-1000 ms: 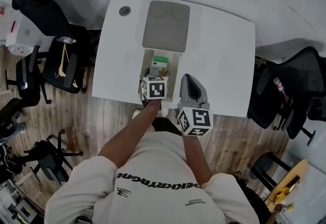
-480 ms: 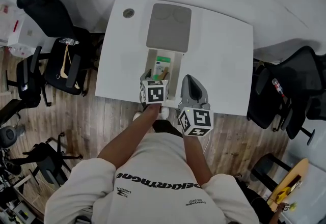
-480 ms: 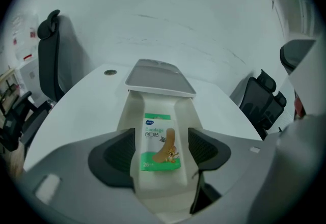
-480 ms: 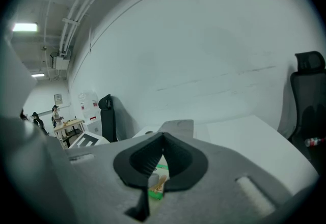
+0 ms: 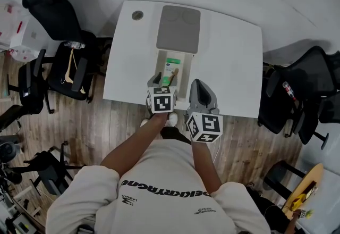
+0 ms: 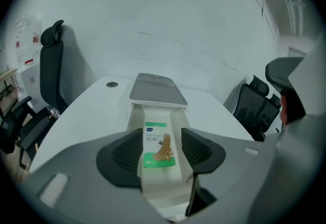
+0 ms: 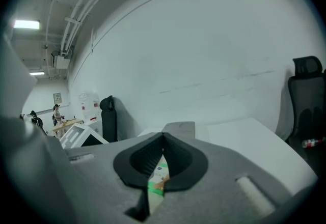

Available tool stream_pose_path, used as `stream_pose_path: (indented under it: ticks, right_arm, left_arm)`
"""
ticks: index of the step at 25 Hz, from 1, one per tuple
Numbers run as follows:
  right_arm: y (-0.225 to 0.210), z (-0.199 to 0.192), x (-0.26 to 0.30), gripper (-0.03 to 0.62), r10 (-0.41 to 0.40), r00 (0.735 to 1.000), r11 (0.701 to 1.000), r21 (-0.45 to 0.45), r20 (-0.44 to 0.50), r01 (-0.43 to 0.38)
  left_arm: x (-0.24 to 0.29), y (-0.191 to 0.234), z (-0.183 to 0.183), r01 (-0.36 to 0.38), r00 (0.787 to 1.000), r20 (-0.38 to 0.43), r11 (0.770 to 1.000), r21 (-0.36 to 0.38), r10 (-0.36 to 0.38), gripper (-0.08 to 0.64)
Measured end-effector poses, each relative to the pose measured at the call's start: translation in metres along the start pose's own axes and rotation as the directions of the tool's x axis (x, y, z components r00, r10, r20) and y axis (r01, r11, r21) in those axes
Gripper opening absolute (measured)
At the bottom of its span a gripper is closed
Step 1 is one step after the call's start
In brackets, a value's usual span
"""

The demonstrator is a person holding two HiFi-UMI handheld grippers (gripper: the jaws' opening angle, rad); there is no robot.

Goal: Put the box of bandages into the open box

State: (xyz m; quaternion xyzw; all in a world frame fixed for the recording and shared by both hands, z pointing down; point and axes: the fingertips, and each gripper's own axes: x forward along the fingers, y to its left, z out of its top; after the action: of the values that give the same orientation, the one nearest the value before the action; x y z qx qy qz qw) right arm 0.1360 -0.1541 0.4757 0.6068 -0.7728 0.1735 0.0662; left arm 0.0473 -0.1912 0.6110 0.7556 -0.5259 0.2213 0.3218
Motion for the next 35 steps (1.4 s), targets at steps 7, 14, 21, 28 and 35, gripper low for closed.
stream_pose_path:
  ticks: [7, 14, 21, 28, 35]
  right_arm:
    - [0.013, 0.003, -0.011, -0.002, -0.004, 1.000, 1.000, -0.014, 0.015, 0.004]
    - [0.025, 0.001, -0.023, -0.002, -0.009, 1.000, 1.000, -0.017, 0.017, 0.009]
    - [0.033, 0.000, -0.032, -0.002, -0.020, 0.999, 1.000, -0.020, 0.026, 0.020]
    - [0.043, 0.000, -0.036, -0.002, -0.029, 0.999, 0.999, -0.018, 0.036, 0.030]
    - [0.051, -0.001, -0.042, -0.002, -0.036, 0.998, 0.999, -0.035, 0.047, 0.038]
  left_arm:
    - [-0.023, -0.008, 0.007, 0.048, 0.997, 0.056, 0.999, -0.003, -0.048, 0.192]
    - [-0.052, -0.012, 0.011, 0.074, 0.993, 0.093, 0.997, 0.037, -0.077, 0.146]
    - [-0.077, -0.013, 0.020, 0.102, 0.982, 0.157, 0.994, 0.035, -0.106, 0.087]
    - [-0.102, -0.010, 0.033, 0.133, 0.966, 0.216, 0.989, 0.067, -0.144, 0.043]
    - [-0.122, -0.009, 0.036, 0.155, 0.953, 0.247, 0.984, 0.094, -0.173, 0.000]
